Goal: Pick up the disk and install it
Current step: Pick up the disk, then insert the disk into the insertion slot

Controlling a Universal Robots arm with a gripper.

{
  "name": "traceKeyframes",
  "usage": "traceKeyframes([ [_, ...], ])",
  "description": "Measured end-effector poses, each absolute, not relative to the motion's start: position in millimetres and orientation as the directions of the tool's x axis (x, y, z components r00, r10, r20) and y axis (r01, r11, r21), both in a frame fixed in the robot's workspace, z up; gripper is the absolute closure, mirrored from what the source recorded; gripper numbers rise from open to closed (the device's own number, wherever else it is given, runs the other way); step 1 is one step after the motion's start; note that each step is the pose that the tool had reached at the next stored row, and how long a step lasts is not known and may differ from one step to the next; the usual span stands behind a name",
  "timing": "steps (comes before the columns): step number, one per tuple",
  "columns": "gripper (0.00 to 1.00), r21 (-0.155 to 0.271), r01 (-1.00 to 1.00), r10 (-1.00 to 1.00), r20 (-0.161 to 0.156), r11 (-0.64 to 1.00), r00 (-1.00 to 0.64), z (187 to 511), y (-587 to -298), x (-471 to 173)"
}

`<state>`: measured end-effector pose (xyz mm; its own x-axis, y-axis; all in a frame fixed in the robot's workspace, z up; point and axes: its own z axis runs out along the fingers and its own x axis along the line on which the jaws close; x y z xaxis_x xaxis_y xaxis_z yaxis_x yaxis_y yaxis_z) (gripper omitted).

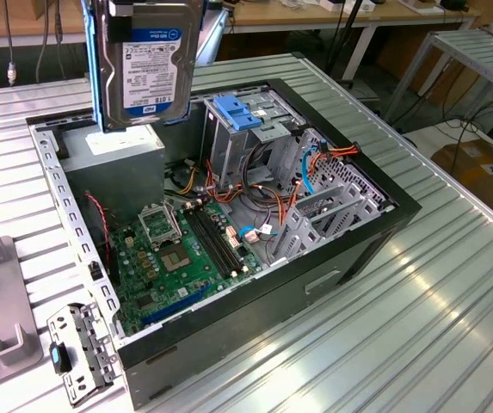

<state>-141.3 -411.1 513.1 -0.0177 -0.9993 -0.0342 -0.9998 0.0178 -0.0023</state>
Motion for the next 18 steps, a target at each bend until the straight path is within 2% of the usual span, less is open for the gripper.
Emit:
traceKeyframes([
  [18, 0.63, -0.002, -1.000, -0.999, -0.034, 0.018, -0.018, 513.0, -413.3, -136.8],
])
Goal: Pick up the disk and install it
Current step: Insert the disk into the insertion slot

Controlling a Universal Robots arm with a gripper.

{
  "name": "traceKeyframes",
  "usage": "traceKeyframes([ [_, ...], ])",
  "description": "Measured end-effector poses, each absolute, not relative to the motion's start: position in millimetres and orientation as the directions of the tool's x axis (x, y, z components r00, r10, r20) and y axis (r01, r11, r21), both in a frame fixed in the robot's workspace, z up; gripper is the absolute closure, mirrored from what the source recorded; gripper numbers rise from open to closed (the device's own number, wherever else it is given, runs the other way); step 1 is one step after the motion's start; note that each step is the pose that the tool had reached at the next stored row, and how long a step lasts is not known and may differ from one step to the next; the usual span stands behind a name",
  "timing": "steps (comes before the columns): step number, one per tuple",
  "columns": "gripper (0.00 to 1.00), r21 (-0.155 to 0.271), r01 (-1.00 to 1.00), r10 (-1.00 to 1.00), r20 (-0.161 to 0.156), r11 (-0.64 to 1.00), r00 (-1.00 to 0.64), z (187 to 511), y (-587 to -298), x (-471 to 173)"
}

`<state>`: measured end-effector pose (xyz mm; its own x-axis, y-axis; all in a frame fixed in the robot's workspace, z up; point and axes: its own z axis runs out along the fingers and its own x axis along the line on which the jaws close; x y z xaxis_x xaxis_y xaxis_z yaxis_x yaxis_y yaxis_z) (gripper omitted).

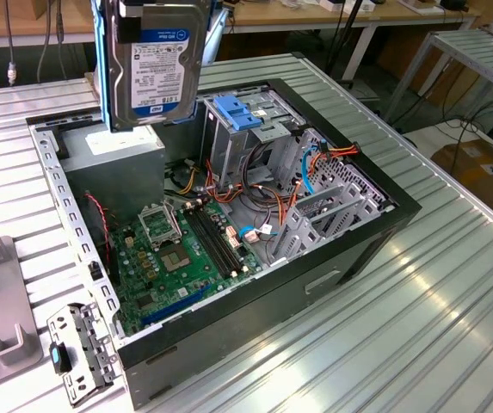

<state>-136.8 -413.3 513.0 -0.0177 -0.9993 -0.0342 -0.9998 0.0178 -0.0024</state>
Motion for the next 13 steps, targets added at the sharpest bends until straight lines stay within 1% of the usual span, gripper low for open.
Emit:
traceKeyframes([
  [13, 0.63, -0.002, -1.000, -0.999, -0.034, 0.018, -0.018, 513.1, -417.4, -136.7],
])
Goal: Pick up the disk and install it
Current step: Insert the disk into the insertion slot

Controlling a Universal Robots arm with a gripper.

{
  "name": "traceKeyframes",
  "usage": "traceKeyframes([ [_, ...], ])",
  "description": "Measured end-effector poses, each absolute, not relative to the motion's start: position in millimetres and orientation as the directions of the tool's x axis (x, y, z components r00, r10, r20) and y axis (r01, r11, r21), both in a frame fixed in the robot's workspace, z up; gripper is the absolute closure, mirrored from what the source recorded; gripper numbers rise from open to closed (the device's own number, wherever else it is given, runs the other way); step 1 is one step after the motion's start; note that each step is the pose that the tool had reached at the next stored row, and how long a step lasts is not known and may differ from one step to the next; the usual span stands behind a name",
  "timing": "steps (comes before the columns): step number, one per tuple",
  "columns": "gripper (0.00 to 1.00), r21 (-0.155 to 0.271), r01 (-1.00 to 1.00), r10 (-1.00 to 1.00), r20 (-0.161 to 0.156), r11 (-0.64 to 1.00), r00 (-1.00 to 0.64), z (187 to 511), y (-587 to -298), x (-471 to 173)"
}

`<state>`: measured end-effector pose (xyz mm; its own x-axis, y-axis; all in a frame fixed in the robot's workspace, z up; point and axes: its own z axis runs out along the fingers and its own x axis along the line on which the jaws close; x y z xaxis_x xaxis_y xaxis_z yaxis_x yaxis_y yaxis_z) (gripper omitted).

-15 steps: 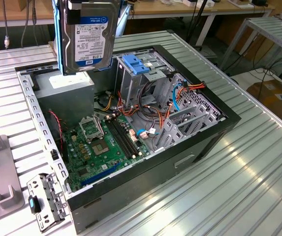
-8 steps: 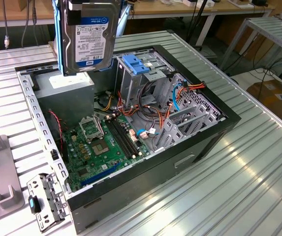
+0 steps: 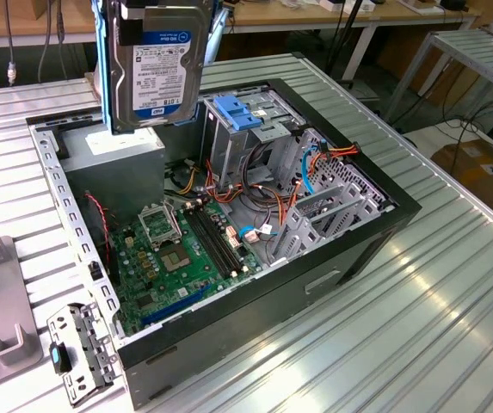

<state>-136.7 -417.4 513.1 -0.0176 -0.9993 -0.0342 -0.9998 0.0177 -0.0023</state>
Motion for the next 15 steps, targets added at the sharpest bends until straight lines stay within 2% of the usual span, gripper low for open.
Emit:
traceKeyframes([
  [15, 0.63, -0.002, -1.000, -0.999, -0.034, 0.018, -0.018, 513, -429, -137],
])
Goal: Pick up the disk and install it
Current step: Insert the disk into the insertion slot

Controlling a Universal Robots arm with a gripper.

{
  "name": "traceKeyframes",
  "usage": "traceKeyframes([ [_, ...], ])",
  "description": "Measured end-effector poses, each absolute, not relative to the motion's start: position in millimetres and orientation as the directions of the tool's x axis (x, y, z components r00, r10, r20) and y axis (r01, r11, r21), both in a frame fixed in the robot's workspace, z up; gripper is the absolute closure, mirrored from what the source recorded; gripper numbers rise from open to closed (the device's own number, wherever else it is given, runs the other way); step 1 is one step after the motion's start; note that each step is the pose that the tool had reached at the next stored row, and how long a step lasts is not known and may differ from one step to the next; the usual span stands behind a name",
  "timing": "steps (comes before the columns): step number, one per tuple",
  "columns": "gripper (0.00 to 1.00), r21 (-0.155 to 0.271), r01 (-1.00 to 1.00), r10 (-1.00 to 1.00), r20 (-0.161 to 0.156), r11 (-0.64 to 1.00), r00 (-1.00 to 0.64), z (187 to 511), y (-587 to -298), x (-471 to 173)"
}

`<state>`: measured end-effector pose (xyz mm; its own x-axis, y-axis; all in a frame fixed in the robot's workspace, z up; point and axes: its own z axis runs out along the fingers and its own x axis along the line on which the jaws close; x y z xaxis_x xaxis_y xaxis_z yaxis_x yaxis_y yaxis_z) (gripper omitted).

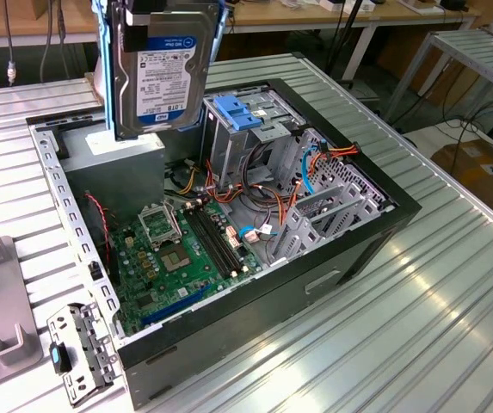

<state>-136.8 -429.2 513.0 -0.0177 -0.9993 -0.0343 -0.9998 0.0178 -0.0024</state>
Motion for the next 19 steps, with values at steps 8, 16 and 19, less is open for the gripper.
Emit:
traceKeyframes([
  [8, 0.63, -0.002, -1.000, -0.999, -0.034, 0.018, -0.018, 513, -442, -137],
  [16, 0.63, -0.002, -1.000, -0.999, -0.034, 0.018, -0.018, 513, -461, -137],
  [19, 0.63, -0.002, -1.000, -0.999, -0.033, 0.018, -0.018, 513, -467, -137],
])
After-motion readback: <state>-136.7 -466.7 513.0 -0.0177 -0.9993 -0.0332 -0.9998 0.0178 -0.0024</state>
